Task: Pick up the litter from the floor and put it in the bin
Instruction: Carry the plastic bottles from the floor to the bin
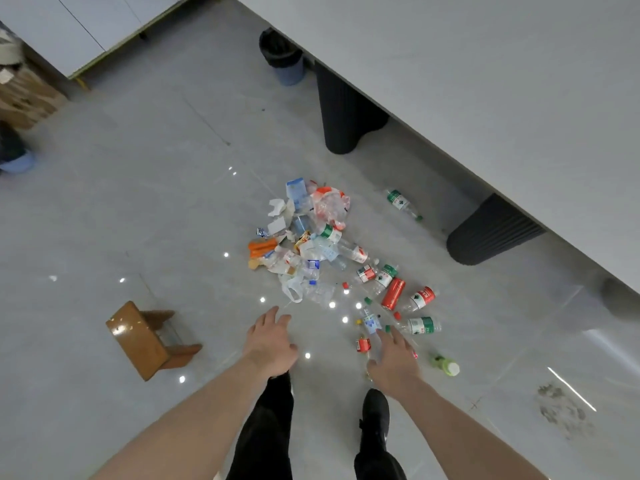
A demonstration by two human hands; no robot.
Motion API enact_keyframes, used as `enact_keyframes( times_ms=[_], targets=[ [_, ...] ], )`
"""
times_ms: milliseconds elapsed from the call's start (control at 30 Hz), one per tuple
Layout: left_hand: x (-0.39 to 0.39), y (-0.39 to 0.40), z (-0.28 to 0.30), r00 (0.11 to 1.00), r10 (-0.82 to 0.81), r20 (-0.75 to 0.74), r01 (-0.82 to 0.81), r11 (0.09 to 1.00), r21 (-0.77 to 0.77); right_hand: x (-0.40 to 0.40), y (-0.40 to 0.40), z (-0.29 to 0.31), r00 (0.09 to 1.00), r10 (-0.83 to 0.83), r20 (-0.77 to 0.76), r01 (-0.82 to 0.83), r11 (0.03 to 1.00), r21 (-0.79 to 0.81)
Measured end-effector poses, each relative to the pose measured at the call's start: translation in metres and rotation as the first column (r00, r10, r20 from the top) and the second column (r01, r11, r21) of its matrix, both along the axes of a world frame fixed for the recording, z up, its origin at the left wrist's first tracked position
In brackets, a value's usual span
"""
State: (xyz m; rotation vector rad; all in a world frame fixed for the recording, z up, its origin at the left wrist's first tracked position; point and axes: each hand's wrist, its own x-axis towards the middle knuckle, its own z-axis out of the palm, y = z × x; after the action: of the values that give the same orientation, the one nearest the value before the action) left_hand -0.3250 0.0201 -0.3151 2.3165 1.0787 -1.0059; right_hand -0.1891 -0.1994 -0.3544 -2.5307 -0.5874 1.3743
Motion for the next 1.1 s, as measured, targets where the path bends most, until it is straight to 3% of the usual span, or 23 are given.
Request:
enact_keyframes(
  times_ms=[267, 500, 733, 933, 1100],
  targets=[
    [0.066, 0.163, -0.089, 0.974, -0.222, 0.035, 0.222, 0.975, 0.0, 0.047, 0.146, -0.063, 0.995, -0.089, 0.053, 0.09, 0.996, -0.028],
    [0.102, 0.269, -0.254, 0.919, -0.393, -0.001, 0.393, 0.919, 0.019, 0.085, 0.249, -0.232, 0.986, -0.159, 0.051, 0.161, 0.986, -0.042],
    [0.116, 0.317, -0.416, 0.929, -0.368, 0.025, 0.366, 0.929, 0.056, 0.14, 0.293, -0.384, 0.98, -0.157, 0.124, 0.168, 0.982, -0.085],
    [0.13, 0.33, -0.515, 0.897, -0.441, 0.044, 0.438, 0.897, 0.055, 0.161, 0.292, -0.481, 0.992, 0.017, 0.127, 0.008, 0.981, -0.195],
    [0.129, 0.333, -0.566, 0.846, -0.529, 0.075, 0.521, 0.848, 0.099, 0.138, 0.299, -0.542, 0.951, 0.296, 0.086, -0.264, 0.928, -0.264]
  ],
)
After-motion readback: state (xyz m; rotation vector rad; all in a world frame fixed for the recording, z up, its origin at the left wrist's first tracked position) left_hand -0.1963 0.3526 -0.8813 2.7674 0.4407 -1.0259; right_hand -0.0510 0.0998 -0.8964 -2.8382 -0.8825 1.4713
